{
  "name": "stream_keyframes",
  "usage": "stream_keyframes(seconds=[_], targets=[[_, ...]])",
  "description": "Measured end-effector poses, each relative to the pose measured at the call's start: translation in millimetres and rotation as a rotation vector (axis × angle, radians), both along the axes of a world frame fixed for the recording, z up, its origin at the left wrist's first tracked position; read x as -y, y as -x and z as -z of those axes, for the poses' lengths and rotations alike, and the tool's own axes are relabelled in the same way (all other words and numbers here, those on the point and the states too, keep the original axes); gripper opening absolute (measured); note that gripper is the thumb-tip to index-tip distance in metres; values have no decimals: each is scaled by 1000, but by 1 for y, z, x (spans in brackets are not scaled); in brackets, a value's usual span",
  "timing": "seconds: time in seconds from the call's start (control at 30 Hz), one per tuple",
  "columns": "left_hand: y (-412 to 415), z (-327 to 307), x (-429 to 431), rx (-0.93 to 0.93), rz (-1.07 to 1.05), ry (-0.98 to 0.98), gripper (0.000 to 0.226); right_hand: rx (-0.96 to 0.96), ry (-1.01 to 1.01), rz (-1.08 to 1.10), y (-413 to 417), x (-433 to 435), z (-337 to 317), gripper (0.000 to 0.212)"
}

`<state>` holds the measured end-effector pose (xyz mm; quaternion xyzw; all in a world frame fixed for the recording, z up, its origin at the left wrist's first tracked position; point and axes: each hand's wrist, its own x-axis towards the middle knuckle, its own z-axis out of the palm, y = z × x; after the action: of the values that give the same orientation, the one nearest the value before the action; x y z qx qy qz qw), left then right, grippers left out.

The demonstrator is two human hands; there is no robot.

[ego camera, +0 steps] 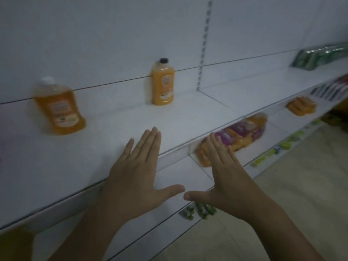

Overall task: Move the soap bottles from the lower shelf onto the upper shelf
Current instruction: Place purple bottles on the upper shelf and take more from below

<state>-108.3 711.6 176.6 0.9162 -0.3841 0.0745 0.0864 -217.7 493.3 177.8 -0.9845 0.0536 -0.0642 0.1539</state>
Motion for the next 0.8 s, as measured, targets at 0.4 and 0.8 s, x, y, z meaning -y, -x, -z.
stream_keyframes(seconds=[0.4,0.8], targets=[[48,25,263,-52,331,-51,130,-53,-4,372,117,225,30,146],[23,85,441,-148,488,-78,127,-135,-61,553,109,363,70,146]])
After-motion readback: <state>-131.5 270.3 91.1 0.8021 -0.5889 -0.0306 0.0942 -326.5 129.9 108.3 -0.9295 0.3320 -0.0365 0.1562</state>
